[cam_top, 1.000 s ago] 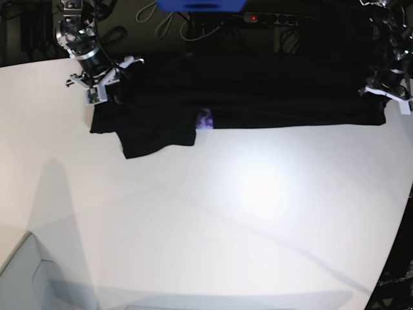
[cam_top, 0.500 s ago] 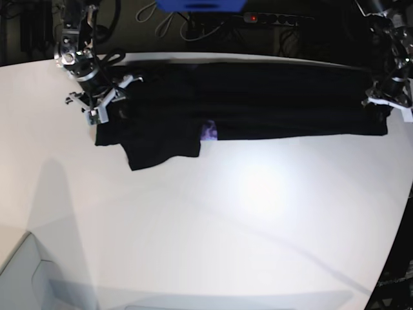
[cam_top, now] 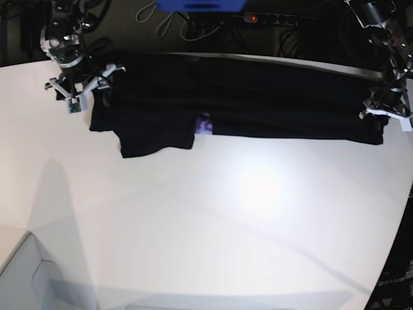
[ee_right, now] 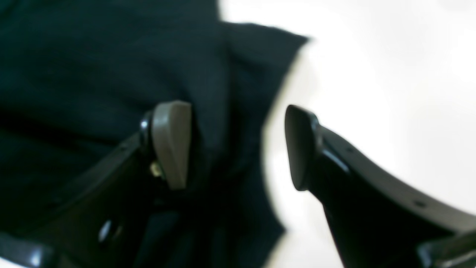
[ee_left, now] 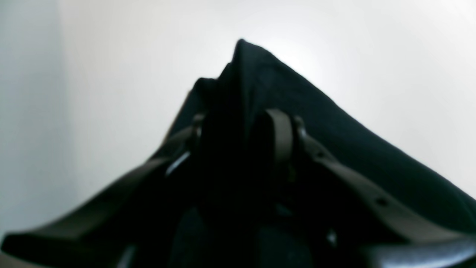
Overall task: Layout the t-shirt on the table in an organized manner, then fold the t-shirt properly
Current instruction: 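Regrasp the folded edge with the right gripper and straighten it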
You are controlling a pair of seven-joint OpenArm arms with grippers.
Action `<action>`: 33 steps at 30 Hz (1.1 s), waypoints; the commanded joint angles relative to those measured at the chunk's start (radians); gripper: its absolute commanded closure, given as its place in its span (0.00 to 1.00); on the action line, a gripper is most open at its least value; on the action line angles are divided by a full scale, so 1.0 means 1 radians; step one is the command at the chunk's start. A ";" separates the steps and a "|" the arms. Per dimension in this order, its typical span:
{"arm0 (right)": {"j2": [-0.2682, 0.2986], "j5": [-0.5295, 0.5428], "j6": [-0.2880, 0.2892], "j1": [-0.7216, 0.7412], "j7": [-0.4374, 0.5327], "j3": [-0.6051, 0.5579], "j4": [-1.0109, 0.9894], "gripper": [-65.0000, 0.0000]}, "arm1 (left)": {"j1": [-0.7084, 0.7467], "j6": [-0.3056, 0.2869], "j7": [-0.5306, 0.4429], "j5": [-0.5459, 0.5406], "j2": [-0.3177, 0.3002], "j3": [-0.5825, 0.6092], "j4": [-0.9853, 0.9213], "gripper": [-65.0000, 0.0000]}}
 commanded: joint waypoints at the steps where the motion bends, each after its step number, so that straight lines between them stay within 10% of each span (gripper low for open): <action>1: 0.002 0.006 -0.011 0.016 0.031 0.019 0.043 0.40 | 0.013 0.017 0.063 0.031 -0.004 0.003 -0.006 0.67; 33: 0.016 0.003 -0.011 0.439 -0.147 -0.185 -0.268 0.40 | 0.039 0.017 0.063 0.028 -0.006 -0.003 -0.004 0.67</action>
